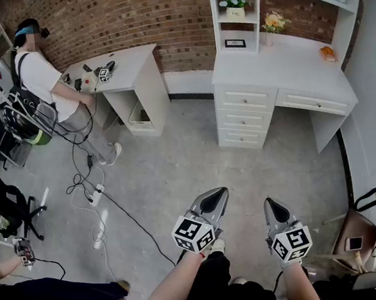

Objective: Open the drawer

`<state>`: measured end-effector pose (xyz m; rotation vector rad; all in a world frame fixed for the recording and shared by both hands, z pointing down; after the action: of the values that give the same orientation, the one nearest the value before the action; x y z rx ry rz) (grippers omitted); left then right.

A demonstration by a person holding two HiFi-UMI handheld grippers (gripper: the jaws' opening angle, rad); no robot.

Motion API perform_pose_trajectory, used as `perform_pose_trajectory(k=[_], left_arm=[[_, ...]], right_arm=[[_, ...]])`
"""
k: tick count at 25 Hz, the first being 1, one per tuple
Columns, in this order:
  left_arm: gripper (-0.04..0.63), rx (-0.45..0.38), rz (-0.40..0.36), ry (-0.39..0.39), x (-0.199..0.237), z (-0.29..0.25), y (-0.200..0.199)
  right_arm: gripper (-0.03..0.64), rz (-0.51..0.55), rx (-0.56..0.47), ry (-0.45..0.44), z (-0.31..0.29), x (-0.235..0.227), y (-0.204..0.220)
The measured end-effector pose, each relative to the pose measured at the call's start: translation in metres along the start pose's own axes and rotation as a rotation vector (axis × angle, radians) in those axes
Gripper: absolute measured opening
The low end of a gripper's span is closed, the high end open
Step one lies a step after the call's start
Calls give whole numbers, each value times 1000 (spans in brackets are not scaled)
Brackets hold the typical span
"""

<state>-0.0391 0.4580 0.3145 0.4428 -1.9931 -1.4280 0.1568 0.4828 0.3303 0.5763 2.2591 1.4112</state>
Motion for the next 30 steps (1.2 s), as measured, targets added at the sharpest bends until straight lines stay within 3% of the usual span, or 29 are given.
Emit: perform_pose_trajectory(k=[16,30], left_arm=[[2,22,-27,19,99,-51,-33],[2,31,28,38,138,-87,-30]], right_arm=[[-2,-56,-5,79,-99,-30,-33],[0,-135,5,104,-138,-58,-39]])
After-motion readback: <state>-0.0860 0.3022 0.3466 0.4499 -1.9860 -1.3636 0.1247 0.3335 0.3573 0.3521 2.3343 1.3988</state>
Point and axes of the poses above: the fingertips, and each gripper's own axes: z backward along the fingers, x to its left, y out of its underside, the point moved 6 cm from there along z, backward along the fingers, and after that the axes turned 13 degrees about x, right-handed, at the moved point
